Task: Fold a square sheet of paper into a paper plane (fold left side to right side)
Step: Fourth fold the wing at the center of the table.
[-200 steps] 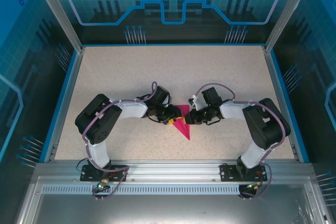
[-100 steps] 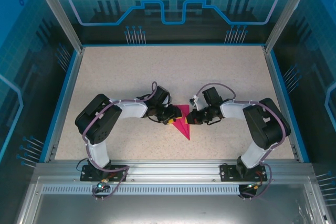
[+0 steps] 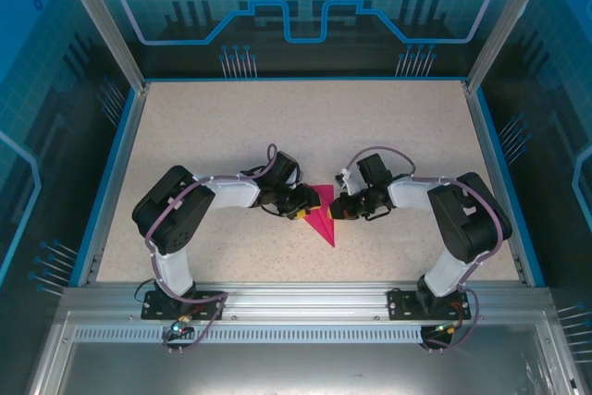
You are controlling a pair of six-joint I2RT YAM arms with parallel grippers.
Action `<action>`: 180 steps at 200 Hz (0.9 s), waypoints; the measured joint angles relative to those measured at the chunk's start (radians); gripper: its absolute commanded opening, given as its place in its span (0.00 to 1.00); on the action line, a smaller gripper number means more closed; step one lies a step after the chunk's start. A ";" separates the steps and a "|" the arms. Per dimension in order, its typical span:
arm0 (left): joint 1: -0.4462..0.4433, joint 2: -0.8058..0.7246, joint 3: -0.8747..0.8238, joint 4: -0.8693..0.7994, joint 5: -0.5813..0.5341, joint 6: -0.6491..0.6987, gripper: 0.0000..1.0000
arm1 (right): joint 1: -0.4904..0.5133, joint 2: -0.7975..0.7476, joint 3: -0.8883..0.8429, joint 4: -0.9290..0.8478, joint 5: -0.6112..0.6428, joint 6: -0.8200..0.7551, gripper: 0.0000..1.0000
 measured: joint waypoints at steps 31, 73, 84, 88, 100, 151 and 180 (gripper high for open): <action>0.000 0.000 0.000 0.000 0.000 0.000 0.44 | -0.001 0.004 0.002 -0.006 0.012 0.000 0.03; 0.000 0.000 0.000 0.000 0.000 0.000 0.44 | -0.001 0.005 0.002 -0.014 0.019 -0.004 0.03; 0.000 0.000 0.000 0.000 0.000 0.000 0.44 | -0.001 0.007 0.002 -0.014 0.020 -0.004 0.03; 0.000 0.000 0.000 0.000 0.000 0.000 0.44 | -0.001 0.008 0.003 -0.014 0.020 -0.004 0.03; 0.000 0.000 0.000 0.000 0.000 0.000 0.44 | -0.001 0.013 0.004 -0.015 0.020 -0.004 0.03; 0.000 0.000 0.000 -0.002 0.000 0.002 0.44 | -0.001 0.022 0.014 -0.036 0.027 -0.017 0.03; -0.001 0.000 0.019 -0.038 -0.002 0.015 0.44 | -0.001 0.027 0.022 -0.050 0.031 -0.023 0.02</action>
